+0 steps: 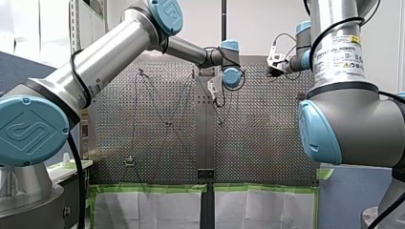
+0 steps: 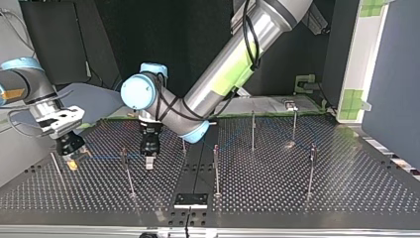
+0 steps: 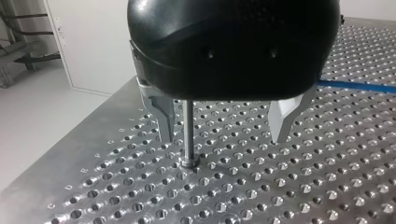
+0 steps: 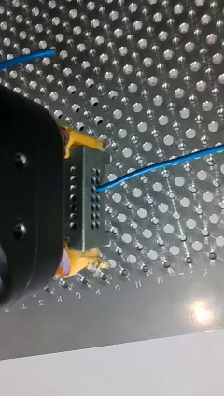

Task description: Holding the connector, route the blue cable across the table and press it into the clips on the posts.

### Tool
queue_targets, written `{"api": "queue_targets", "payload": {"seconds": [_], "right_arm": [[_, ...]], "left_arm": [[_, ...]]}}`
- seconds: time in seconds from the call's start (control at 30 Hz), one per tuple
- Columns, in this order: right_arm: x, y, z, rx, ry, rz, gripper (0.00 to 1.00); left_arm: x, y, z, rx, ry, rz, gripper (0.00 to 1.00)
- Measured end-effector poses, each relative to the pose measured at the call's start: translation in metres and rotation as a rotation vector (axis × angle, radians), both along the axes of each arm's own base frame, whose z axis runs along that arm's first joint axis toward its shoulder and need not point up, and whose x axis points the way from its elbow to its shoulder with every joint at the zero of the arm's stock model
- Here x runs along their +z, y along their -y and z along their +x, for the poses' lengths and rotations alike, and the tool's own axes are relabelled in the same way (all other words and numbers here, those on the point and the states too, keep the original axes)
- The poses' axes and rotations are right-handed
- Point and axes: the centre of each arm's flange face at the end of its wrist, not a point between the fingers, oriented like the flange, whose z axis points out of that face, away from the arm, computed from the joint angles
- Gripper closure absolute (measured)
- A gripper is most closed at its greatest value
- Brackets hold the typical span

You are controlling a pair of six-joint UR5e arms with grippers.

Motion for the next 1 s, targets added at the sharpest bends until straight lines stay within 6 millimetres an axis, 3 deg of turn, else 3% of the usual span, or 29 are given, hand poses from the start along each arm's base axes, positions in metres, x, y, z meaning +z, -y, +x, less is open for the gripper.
{"api": "queue_targets", "payload": {"seconds": [0.47, 0.77, 1.0], "right_arm": [[0.000, 0.000, 0.001, 0.006, -0.002, -0.001, 1.00], [-0.001, 0.000, 0.001, 0.009, -0.003, 0.000, 1.00], [-0.001, 0.000, 0.001, 0.010, -0.003, -0.001, 1.00]], "left_arm": [[-0.002, -0.004, -0.008, 0.000, -0.061, 0.006, 0.00], [0.012, -0.004, -0.037, -0.027, -0.089, 0.009, 0.00], [0.035, 0.002, -0.064, -0.114, -0.046, -0.028, 0.00]]}}
